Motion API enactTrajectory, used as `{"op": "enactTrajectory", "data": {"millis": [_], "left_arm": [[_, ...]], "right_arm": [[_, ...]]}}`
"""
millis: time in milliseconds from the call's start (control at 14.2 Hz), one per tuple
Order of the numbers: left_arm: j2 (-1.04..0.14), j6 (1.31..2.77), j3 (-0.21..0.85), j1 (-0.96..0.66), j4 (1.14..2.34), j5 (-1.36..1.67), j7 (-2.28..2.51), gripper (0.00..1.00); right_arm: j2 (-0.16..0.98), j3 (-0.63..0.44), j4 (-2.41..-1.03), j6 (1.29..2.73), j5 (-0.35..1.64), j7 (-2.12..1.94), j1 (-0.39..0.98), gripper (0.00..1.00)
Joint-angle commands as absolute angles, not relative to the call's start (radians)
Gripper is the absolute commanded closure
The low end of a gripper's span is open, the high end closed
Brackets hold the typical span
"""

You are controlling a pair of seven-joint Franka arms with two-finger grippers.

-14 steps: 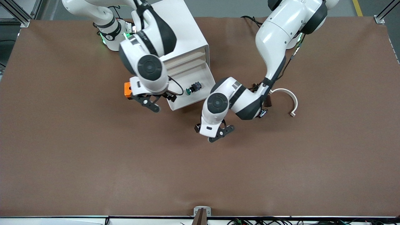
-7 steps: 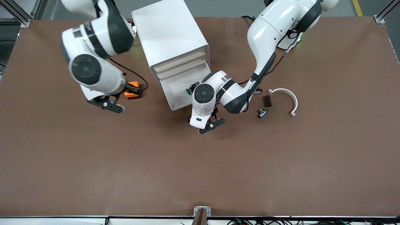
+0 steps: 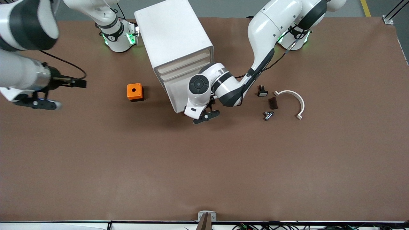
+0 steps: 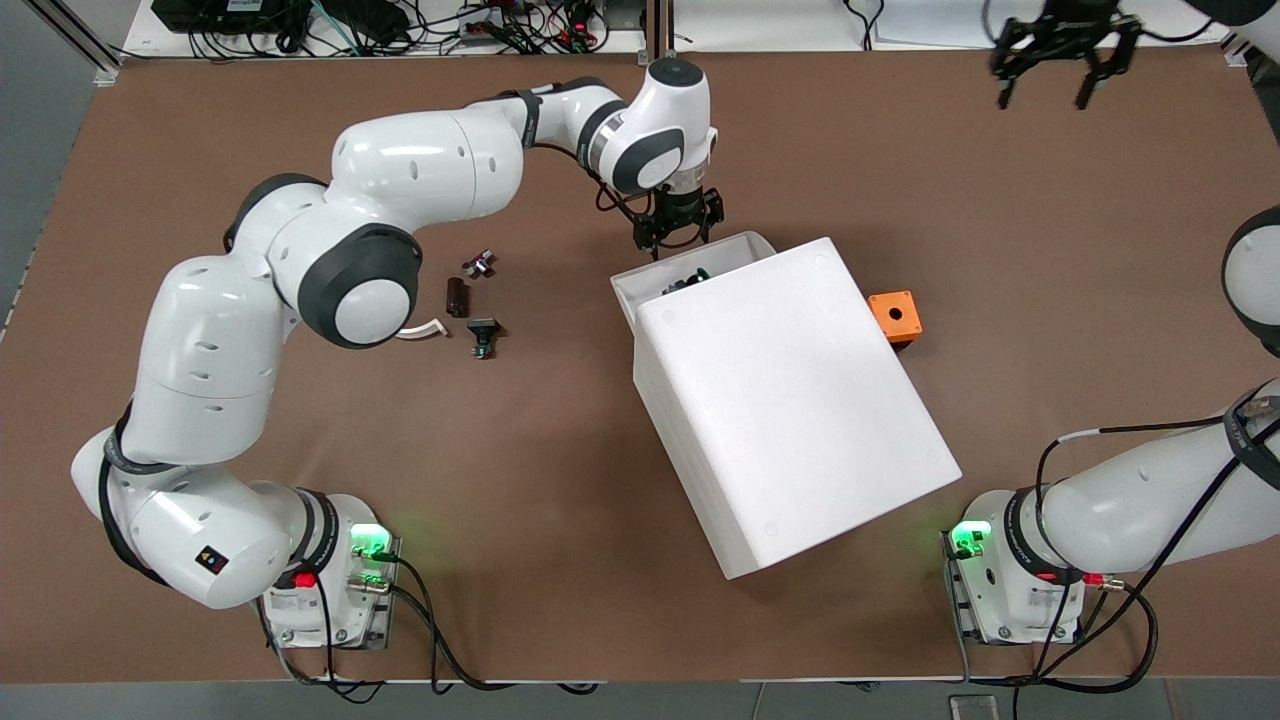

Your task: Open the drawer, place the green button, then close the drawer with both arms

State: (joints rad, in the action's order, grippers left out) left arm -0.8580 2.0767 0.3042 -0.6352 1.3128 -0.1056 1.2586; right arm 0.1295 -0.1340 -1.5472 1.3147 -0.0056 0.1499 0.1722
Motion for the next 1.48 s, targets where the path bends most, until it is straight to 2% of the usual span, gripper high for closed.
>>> {"op": "enactTrajectory", "data": {"millis": [0,282,775,1056,1268,1408], "left_arm": [[-0.813,2.094,0.337,-0.621,1.396,-0.129,1.258,0.0],[-0.793,2.092,0.38,-0.606,1.424,-0.115,1.258,0.0],[-0.796,2.083,0.425,-0.597,1.425,-0.066,1.258,0.0],[-0.804,2.083,0.445,-0.598,1.425,0.003,1.258,0.0],[-0.807,2.083,0.449,-0.601,1.425,0.041,1.258,0.0],[-0.808,2.083,0.454,-0.607,1.425,0.052,1.265,0.0]], "right_arm": [[0.137,-0.12,-1.52,1.325,-0.02,0.001,0.092,0.0],[0.141,-0.121,-1.505,1.373,-0.014,-0.21,-0.012,0.0],[0.141,-0.117,-1.496,1.417,-0.031,-0.21,-0.003,0.0],[0.146,-0.112,-1.356,1.407,-0.061,-0.21,0.043,0.0],[0.144,-0.109,-1.341,1.404,-0.048,-0.213,0.038,0.0],[0.134,-0.11,-1.342,1.344,-0.048,-0.207,0.043,0.0]]}}
